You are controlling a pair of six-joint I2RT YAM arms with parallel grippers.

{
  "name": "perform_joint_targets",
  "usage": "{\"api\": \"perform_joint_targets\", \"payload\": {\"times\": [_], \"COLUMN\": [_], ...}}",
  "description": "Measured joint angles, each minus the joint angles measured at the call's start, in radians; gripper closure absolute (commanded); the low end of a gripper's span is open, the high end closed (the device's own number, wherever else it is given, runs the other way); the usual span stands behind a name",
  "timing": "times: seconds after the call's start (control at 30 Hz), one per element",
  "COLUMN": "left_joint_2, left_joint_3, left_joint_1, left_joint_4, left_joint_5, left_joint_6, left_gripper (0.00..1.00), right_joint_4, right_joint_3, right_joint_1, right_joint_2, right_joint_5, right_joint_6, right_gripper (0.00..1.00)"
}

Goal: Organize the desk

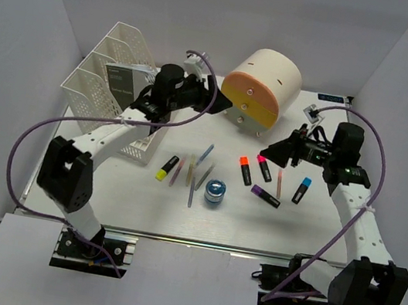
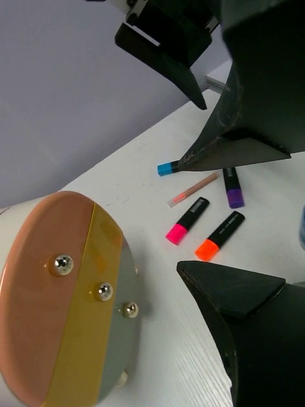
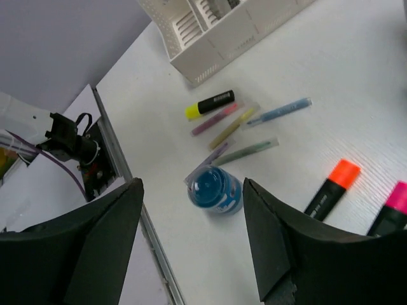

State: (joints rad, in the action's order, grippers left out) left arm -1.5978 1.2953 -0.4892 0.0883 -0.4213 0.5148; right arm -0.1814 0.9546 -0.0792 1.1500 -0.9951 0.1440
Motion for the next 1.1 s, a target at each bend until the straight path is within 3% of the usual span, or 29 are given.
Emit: {"api": "perform_joint_targets", "payload": {"times": [0.2,0.33,1.1], "left_joint_2": [-0.157,-0.231,-0.483], "left_joint_3": [0.139,0.194,0.396], "left_joint_1": [-0.046,-0.068,-0.080], "left_joint_4": [-0.039,-0.043,0.072], "left_joint_5": [0.087,0.151,0.219], "left_joint_6": [0.053,0.089,0.193], "left_gripper": [0.31,0.31,0.34], "right_joint_4": [0.113,0.182,0.344], "right_joint_3": [-0.084,-0.098,-0.168], "right_joint_1": [0.146,0.204,0.325], "right_joint_2": [-0.041,-0.047,-0.079], "right_joint_5": [-0.101,-0.153,-0.266], "right_joint_6": [0.053,0.095,0.222], "right_gripper": [0.48,0.55,0.57]}}
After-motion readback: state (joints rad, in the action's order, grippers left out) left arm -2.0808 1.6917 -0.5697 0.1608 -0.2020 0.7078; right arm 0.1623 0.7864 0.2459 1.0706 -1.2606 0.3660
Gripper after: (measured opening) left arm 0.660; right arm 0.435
